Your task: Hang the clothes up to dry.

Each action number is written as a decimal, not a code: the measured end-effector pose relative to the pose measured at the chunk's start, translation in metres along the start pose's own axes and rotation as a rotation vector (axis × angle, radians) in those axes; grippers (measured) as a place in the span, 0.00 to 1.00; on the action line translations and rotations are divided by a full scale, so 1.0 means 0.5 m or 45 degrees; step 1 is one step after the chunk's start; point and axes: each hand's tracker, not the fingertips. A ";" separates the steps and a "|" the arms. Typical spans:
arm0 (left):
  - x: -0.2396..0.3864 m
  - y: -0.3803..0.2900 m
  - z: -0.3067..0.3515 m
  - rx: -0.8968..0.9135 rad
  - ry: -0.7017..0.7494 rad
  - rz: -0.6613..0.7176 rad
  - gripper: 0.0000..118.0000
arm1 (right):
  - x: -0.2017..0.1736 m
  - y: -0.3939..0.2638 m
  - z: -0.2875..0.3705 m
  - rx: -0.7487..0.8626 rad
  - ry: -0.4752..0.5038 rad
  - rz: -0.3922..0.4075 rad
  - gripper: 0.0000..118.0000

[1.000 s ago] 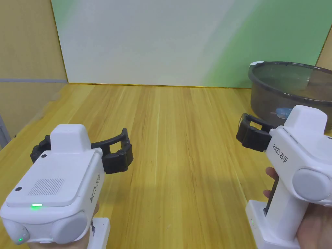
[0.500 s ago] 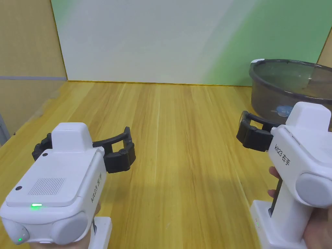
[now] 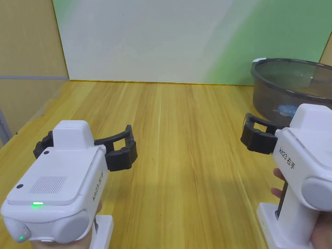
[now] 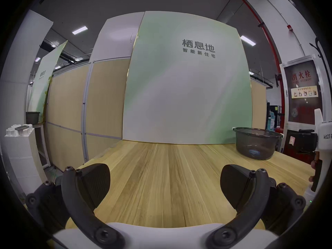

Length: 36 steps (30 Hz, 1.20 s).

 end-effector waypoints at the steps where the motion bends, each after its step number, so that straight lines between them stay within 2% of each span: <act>1: 0.000 -0.001 0.000 -0.001 0.001 0.001 1.00 | 0.001 -0.002 0.000 -0.014 0.005 -0.013 1.00; 4: 0.003 0.000 -0.001 -0.003 0.003 0.014 1.00 | -0.002 -0.003 0.001 -0.010 0.007 -0.003 1.00; 7: 0.008 0.001 -0.002 0.010 -0.001 0.001 1.00 | -0.007 -0.003 0.002 0.010 0.032 0.064 1.00; 13: 0.012 0.001 -0.004 0.009 0.006 -0.002 1.00 | -0.006 -0.006 0.002 -0.004 0.018 0.049 1.00; 18: 0.008 -0.001 -0.005 0.007 0.012 -0.003 1.00 | -0.002 -0.013 0.006 0.028 0.029 0.073 1.00; 25: 0.007 -0.001 -0.004 0.011 0.018 -0.006 1.00 | -0.012 -0.013 0.018 0.065 0.065 0.152 1.00; 26: 0.008 0.000 -0.004 0.008 0.019 -0.007 1.00 | -0.016 -0.008 0.022 0.110 0.093 0.200 1.00; 29: 0.010 -0.001 -0.004 0.008 0.012 -0.007 1.00 | -0.015 -0.006 0.018 0.080 0.081 0.142 1.00; 30: 0.010 -0.001 -0.003 0.009 0.013 -0.007 1.00 | -0.010 -0.011 0.014 0.044 0.080 0.066 1.00; 32: 0.011 -0.001 -0.001 0.011 0.014 -0.008 1.00 | -0.005 -0.008 0.013 0.052 0.083 0.064 1.00; 33: 0.011 -0.001 0.000 0.013 0.012 -0.011 1.00 | 0.000 -0.014 0.015 0.013 0.064 -0.003 1.00; 36: 0.011 0.000 0.000 0.010 0.009 -0.014 1.00 | -0.002 -0.011 0.016 0.066 -0.003 0.048 1.00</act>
